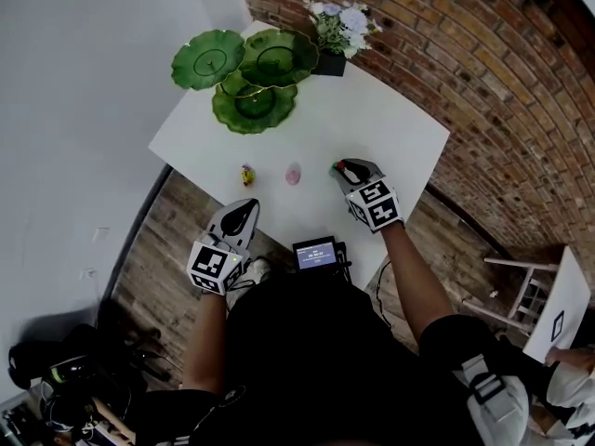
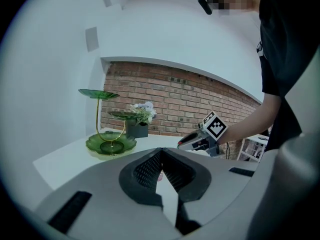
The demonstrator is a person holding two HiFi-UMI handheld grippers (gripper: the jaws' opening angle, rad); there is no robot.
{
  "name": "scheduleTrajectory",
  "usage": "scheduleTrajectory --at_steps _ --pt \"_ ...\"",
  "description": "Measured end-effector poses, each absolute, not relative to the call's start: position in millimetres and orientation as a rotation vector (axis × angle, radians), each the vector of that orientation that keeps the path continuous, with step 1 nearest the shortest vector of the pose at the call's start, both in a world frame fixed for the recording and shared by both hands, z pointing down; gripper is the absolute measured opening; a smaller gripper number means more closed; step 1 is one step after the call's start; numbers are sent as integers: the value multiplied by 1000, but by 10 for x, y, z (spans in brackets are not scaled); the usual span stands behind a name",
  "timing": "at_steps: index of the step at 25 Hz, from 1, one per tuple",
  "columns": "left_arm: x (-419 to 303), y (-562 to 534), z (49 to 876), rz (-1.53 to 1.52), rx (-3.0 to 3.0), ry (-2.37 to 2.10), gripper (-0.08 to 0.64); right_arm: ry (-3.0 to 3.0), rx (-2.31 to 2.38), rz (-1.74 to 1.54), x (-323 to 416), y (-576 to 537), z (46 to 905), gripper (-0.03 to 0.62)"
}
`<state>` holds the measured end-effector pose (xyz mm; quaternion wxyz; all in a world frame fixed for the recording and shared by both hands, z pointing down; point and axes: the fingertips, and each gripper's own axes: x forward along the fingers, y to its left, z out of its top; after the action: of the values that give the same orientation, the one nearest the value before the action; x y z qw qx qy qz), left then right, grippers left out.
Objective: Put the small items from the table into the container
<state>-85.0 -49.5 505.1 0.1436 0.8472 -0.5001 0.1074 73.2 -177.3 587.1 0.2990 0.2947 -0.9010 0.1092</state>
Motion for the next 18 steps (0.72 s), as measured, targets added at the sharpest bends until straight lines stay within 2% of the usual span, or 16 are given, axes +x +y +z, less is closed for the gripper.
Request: scheduleTrajectory --at_steps 8,18 --pt "-891 -573 4956 282 2457 -1477 9 -2468 688 210 345 -1693 5569 100" --pt "-968 -610 4973 273 2441 -1498 9 -2480 653 198 204 -1751 5510 98"
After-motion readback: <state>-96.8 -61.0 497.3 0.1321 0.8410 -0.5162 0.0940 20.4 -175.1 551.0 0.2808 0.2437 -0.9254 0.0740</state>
